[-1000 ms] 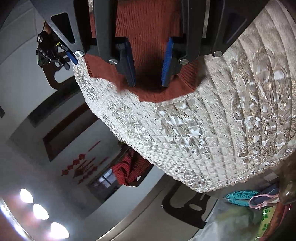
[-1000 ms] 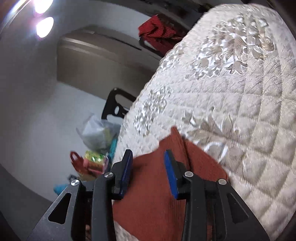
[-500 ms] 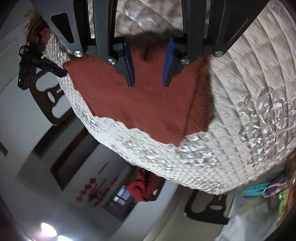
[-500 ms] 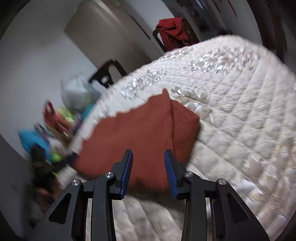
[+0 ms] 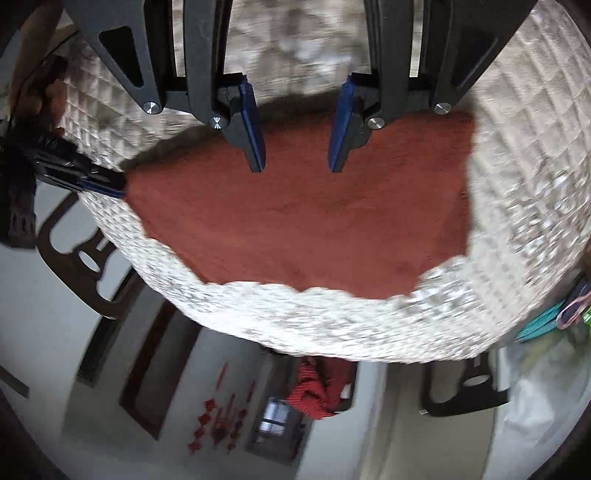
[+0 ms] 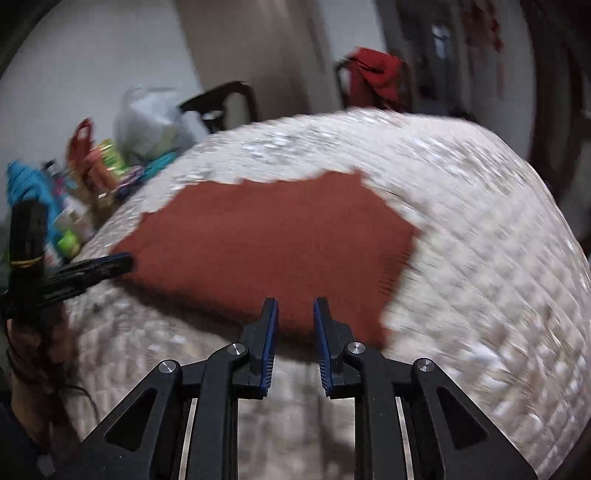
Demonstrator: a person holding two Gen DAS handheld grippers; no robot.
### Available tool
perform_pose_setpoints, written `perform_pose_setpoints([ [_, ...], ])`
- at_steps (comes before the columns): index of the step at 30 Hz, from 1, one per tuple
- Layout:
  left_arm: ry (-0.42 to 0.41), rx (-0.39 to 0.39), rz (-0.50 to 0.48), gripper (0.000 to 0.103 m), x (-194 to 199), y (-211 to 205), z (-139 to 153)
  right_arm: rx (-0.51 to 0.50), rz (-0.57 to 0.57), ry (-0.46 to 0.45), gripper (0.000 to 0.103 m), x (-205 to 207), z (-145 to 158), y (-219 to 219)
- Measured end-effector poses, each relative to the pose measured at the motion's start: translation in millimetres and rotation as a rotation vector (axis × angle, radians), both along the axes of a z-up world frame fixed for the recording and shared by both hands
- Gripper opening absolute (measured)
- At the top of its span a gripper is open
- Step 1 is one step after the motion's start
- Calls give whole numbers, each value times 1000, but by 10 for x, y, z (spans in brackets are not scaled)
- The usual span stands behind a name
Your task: Fold small clothes
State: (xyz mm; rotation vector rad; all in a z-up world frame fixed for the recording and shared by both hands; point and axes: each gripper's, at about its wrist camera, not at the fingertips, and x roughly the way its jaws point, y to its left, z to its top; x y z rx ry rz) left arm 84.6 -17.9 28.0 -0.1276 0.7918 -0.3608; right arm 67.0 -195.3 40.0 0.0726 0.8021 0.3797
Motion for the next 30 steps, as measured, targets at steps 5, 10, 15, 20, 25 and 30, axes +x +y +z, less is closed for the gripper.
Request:
perform_pose_setpoints([
  [5, 20, 45, -57, 39, 95, -319, -126, -57, 103, 18, 20, 107, -152, 473],
  [10, 28, 38, -68, 40, 66, -271, -139, -117, 85, 30, 18, 167, -244, 455],
  [15, 17, 100, -73, 43, 50, -400, -146, -115, 87, 4, 18, 124, -182, 522],
  [20, 5, 172, -81, 47, 43, -514, -153, -178, 93, 11, 18, 189, -238, 633],
  [25, -21, 185, -52, 47, -29, -401, -81, -137, 79, 13, 18, 110, -171, 492],
  [30, -44, 193, 82, 47, -20, 20, -47, -145, 11, -5, 18, 60, -138, 259],
])
